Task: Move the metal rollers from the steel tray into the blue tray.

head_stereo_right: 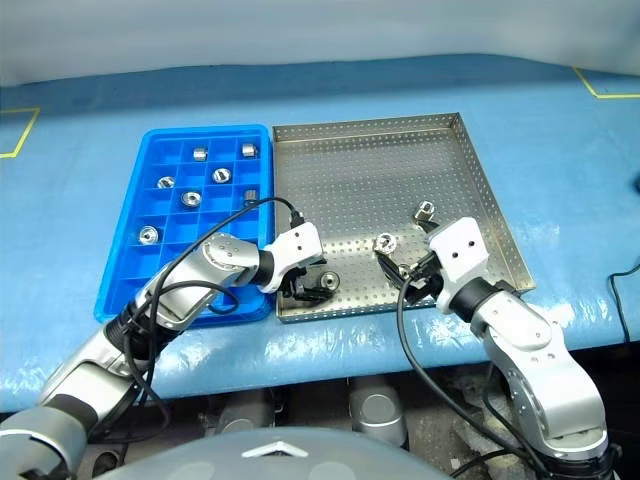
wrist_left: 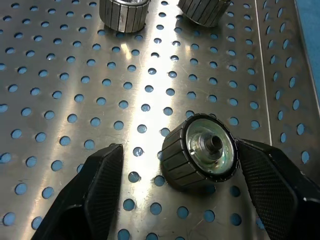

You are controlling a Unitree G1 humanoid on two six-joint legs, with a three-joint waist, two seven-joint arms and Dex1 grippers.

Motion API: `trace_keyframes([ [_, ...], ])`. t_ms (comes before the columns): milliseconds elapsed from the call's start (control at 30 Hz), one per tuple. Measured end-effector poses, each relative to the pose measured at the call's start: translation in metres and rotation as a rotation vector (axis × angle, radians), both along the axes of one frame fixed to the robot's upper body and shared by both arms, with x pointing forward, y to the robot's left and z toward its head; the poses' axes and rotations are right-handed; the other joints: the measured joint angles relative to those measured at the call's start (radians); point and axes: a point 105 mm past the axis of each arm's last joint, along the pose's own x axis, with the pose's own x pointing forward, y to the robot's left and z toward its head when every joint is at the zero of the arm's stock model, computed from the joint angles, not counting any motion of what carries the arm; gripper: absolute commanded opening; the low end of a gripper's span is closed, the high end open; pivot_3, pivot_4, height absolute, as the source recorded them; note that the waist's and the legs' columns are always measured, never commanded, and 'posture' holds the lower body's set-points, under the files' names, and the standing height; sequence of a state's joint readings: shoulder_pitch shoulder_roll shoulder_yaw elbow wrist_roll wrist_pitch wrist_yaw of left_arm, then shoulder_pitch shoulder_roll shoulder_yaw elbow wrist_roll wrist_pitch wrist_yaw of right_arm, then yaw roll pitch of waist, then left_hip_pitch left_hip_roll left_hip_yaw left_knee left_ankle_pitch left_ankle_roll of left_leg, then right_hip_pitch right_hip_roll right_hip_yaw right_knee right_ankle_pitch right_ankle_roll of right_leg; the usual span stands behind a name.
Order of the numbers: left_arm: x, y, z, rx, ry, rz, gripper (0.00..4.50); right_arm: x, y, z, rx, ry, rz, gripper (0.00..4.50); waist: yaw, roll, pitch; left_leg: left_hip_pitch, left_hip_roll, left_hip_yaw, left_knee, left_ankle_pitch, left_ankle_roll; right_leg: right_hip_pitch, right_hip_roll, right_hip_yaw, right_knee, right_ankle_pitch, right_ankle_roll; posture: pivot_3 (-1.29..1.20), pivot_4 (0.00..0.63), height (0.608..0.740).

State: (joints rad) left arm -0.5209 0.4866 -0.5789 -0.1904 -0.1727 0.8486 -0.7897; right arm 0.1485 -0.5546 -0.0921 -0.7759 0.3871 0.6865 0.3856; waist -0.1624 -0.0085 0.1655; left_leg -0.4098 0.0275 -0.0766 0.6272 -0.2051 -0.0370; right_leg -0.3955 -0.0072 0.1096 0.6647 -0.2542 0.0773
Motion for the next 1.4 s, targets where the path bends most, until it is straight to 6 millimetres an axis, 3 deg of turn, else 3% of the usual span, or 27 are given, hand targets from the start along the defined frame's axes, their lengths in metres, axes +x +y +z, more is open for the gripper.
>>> trace_keyframes([
  [67, 0.000, -0.001, 0.000, -0.001, -0.002, 0.001, 1.97, 0.001, 0.001, 0.002, -0.001, -0.008, 0.003, 4.50, 0.000, 0.000, 0.000, 0.000, 0.000, 0.000, 0.000, 0.000, 0.000, 0.000, 0.000, 0.000, 0.000, 0.000, 0.000, -0.21, 0.150, 0.740],
  [100, 0.000, -0.002, 0.000, -0.004, -0.001, 0.001, 1.85, 0.001, 0.001, 0.002, -0.001, -0.007, 0.005, 4.50, 0.000, 0.000, 0.000, 0.000, 0.000, 0.000, 0.000, 0.000, 0.000, 0.000, 0.000, 0.000, 0.000, 0.000, 0.000, -0.21, 0.150, 0.740],
  [433, 0.003, 0.000, 0.004, -0.058, 0.016, 0.054, 1.85, 0.001, 0.007, -0.004, 0.007, 0.017, 0.032, 4.50, 0.002, 0.000, 0.000, -0.001, 0.000, 0.000, 0.000, 0.000, 0.000, -0.001, 0.000, 0.000, 0.000, 0.001, 0.002, -0.18, 0.150, 0.740],
  [567, 0.012, 0.003, 0.019, -0.152, 0.025, 0.121, 1.85, 0.004, 0.010, -0.008, 0.008, 0.031, 0.050, 4.50, 0.003, 0.000, 0.000, -0.002, 0.000, 0.000, 0.000, 0.000, 0.000, -0.002, 0.000, 0.000, 0.000, 0.002, 0.003, -0.16, 0.150, 0.740],
  [733, 0.039, 0.047, 0.071, -0.284, -0.093, 0.326, 1.85, 0.006, 0.014, -0.026, -0.019, 0.107, 0.088, 4.50, 0.007, 0.000, 0.001, -0.002, 0.000, 0.000, -0.001, 0.000, 0.000, -0.003, 0.001, 0.000, 0.001, 0.002, 0.003, -0.10, 0.150, 0.740],
  [833, 0.036, 0.083, 0.090, -0.266, -0.161, 0.431, 1.85, 0.008, 0.020, -0.025, -0.007, 0.115, 0.145, 4.50, 0.014, 0.000, 0.001, -0.002, 0.000, 0.000, -0.002, 0.000, 0.000, -0.003, 0.000, 0.001, 0.000, 0.001, 0.003, -0.06, 0.150, 0.740],
  [1067, -0.015, 0.141, 0.084, -0.123, -0.123, 0.617, 1.85, 0.005, 0.048, 0.006, 0.118, 0.056, 0.353, 4.50, 0.065, -0.003, 0.003, -0.002, 0.001, -0.001, -0.002, 0.000, 0.000, -0.003, 0.000, -0.001, 0.000, 0.000, 0.001, 0.05, 0.150, 0.740],
  [1267, -0.038, 0.189, 0.077, -0.039, -0.122, 0.846, 1.85, 0.008, 0.050, 0.000, 0.105, 0.099, 0.413, 4.50, 0.123, -0.004, 0.003, -0.001, 0.001, -0.002, -0.002, 0.000, 0.000, -0.001, -0.001, -0.003, 0.000, -0.001, -0.003, 0.13, 0.150, 0.740],
  [1400, -0.042, 0.196, 0.073, -0.034, -0.133, 0.904, 1.85, 0.010, 0.056, -0.003, 0.104, 0.122, 0.458, 4.50, 0.150, -0.004, 0.003, -0.001, 0.000, -0.002, -0.001, 0.000, 0.000, -0.001, -0.002, -0.004, -0.001, -0.002, -0.004, 0.15, 0.150, 0.740],
])
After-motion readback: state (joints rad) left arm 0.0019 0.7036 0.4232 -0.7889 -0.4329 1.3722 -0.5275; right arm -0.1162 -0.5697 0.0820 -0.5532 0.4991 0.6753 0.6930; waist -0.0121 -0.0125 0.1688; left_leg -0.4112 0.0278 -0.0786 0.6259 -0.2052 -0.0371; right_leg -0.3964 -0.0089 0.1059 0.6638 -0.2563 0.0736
